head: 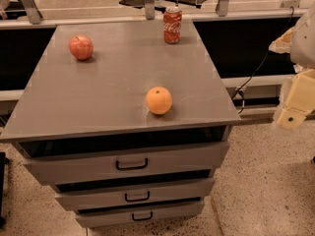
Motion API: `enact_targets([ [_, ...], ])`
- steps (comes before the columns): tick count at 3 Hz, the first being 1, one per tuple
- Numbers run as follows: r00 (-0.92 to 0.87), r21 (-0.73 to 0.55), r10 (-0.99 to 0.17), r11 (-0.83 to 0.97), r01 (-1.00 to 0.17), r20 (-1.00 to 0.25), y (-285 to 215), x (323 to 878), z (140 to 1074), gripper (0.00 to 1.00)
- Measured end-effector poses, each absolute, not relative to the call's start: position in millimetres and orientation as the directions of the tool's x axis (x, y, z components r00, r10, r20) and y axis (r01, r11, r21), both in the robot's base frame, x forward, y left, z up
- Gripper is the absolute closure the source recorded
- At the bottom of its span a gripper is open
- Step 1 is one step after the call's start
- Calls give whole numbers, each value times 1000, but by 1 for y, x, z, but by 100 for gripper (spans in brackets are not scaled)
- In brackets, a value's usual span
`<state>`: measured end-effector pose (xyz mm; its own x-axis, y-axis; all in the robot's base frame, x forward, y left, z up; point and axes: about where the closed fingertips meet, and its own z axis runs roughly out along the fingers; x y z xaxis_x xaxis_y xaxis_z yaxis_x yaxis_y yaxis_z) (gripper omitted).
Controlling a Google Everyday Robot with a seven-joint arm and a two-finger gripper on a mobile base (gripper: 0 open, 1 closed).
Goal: Move coke can near orange
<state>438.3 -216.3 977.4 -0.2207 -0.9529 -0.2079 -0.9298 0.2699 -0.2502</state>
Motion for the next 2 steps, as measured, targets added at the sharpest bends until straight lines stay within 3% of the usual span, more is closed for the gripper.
enact_targets([
  [1, -221, -250, -953, 270, -930, -208, -216, 438, 977, 0],
  [2, -210, -270, -935, 289, -919, -286, -211, 464, 978, 0],
])
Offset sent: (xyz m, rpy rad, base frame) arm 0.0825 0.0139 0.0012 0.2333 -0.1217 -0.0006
